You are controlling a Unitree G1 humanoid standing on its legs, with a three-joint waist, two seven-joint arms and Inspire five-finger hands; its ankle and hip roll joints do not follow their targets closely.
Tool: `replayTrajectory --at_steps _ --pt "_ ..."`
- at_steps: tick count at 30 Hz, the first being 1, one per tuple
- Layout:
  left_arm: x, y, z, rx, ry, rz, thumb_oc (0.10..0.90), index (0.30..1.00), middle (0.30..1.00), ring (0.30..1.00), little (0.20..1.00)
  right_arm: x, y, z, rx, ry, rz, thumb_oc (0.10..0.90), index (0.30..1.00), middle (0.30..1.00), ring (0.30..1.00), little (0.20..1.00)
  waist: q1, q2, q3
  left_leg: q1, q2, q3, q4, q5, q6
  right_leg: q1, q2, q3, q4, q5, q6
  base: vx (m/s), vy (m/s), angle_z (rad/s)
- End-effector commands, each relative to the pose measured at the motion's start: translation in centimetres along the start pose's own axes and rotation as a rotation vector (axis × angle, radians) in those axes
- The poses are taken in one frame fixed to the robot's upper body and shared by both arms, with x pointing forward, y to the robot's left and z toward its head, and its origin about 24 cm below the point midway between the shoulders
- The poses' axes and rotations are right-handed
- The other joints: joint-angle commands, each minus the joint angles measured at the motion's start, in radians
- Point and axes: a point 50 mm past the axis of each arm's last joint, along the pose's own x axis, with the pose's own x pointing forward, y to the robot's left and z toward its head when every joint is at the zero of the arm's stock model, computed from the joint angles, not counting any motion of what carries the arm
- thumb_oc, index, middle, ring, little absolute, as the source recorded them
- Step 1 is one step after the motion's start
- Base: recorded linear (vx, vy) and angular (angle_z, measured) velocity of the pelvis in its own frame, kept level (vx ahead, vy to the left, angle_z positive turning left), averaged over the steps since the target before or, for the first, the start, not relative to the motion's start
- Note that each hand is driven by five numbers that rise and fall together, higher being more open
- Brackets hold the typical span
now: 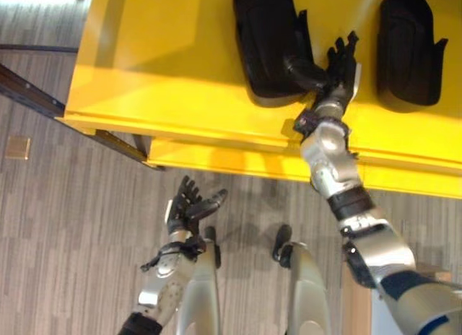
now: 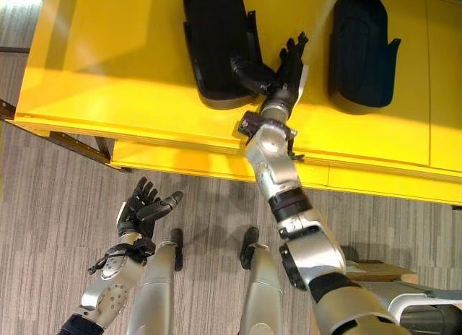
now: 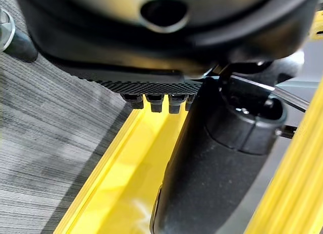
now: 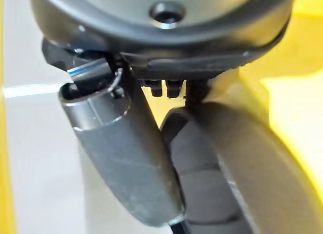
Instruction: Move parts from the plastic box to the shelf.
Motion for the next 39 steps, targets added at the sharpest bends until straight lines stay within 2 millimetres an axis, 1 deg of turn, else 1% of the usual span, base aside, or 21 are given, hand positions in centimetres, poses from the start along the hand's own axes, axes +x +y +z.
replayTrajectory --at_steps 1,3,4,7,13,21,24,26,31,35,39 --pt "-0.5 -1.6 2.9 -0.035 -0.162 -0.064 0.9 1.0 1.0 1.0 1.0 -0.3 -0.5 -1.9 0.006 0.098 -0.03 0.9 1.0 1.0 1.0 1.0 0.032 0.007 0.062 0.047 0.048 -0.014 0.012 -0.06 -0.025 0.06 -0.031 0.026 0.026 -0.038 0.059 0.0 -0.013 -0.03" --pt "-0.7 -1.3 2.9 -0.036 -0.161 -0.057 0.9 1.0 1.0 1.0 1.0 -1.0 -0.1 -1.5 0.06 0.085 0.0 0.9 1.0 1.0 1.0 1.0 0.034 0.006 0.062 0.05 0.05 -0.014 0.015 -0.061 -0.024 0.065 -0.032 0.028 0.028 -0.04 0.059 0.0 0.0 0.0" --pt "-0.7 -1.3 2.9 -0.036 -0.161 -0.056 0.9 1.0 1.0 1.0 1.0 -1.0 -0.1 -1.6 0.06 0.086 -0.001 0.9 1.0 1.0 1.0 1.0 0.034 0.006 0.062 0.05 0.05 -0.014 0.015 -0.061 -0.024 0.065 -0.032 0.028 0.028 -0.04 0.059 0.0 0.0 0.0" --pt "-0.9 -1.0 3.0 -0.036 -0.166 -0.04 0.9 1.0 1.0 1.0 1.0 -1.7 0.6 -0.6 0.133 0.051 0.031 0.9 1.0 1.0 1.0 1.0 0.034 0.006 0.062 0.055 0.049 -0.014 0.017 -0.063 -0.022 0.07 -0.034 0.029 0.033 -0.042 0.059 0.0 0.0 0.0" --pt "-1.0 -1.0 3.1 -0.035 -0.17 -0.035 0.9 1.0 1.0 1.0 1.0 -2.5 1.0 -0.3 0.194 0.039 0.06 0.9 1.0 1.0 1.0 1.0 0.033 0.002 0.062 0.06 0.05 -0.012 0.021 -0.066 -0.021 0.078 -0.035 0.029 0.033 -0.042 0.06 0.0 0.0 0.0" --pt "-1.1 -0.9 3.2 -0.032 -0.175 -0.032 0.9 1.0 1.0 1.0 1.0 -3.5 1.6 -0.3 0.222 0.039 0.12 0.9 1.0 1.0 1.0 1.0 0.035 -0.003 0.062 0.064 0.05 -0.013 0.018 -0.063 -0.02 0.084 -0.034 0.027 0.027 -0.037 0.061 0.0 0.0 0.0" --pt "-1.0 -0.9 3.2 -0.034 -0.173 -0.031 0.9 1.0 1.0 1.0 1.0 -4.4 2.6 -0.2 0.246 0.046 0.199 0.9 1.0 1.0 1.0 1.0 0.039 -0.006 0.062 0.066 0.048 -0.013 0.018 -0.06 -0.018 0.088 -0.035 0.026 0.026 -0.034 0.06 0.0 0.0 0.0" --pt "-1.0 -0.8 3.2 -0.036 -0.173 -0.029 0.9 1.0 1.0 1.0 1.0 -4.7 2.8 -0.2 0.249 0.047 0.221 0.9 1.0 1.0 1.0 1.0 0.04 -0.007 0.062 0.068 0.048 -0.013 0.016 -0.059 -0.018 0.089 -0.036 0.025 0.024 -0.033 0.06 0.0 0.0 0.0" --pt "-1.0 -0.6 3.4 -0.027 -0.178 -0.023 0.9 1.0 1.0 1.0 1.0 -5.9 4.3 -0.2 0.255 0.057 0.343 0.9 1.0 1.0 1.0 1.0 0.044 -0.013 0.062 0.07 0.047 -0.012 0.014 -0.056 -0.018 0.096 -0.037 0.022 0.021 -0.028 0.061 0.0 0.0 0.0" --pt "-1.0 -0.6 3.4 -0.028 -0.182 -0.019 0.9 1.0 1.0 1.0 1.0 -6.3 4.7 -0.3 0.26 0.067 0.381 0.9 1.0 1.0 1.0 1.0 0.045 -0.016 0.062 0.075 0.048 -0.01 0.014 -0.055 -0.017 0.1 -0.037 0.021 0.018 -0.026 0.062 0.0 0.0 0.0" --pt "-0.9 -0.5 3.5 -0.03 -0.189 -0.012 0.9 1.0 1.0 1.0 1.0 -6.6 4.9 0.1 0.258 0.052 0.407 0.9 1.0 1.0 1.0 1.0 0.048 -0.019 0.062 0.074 0.046 -0.011 0.015 -0.054 -0.018 0.105 -0.037 0.02 0.015 -0.022 0.062 0.0 0.0 0.0"
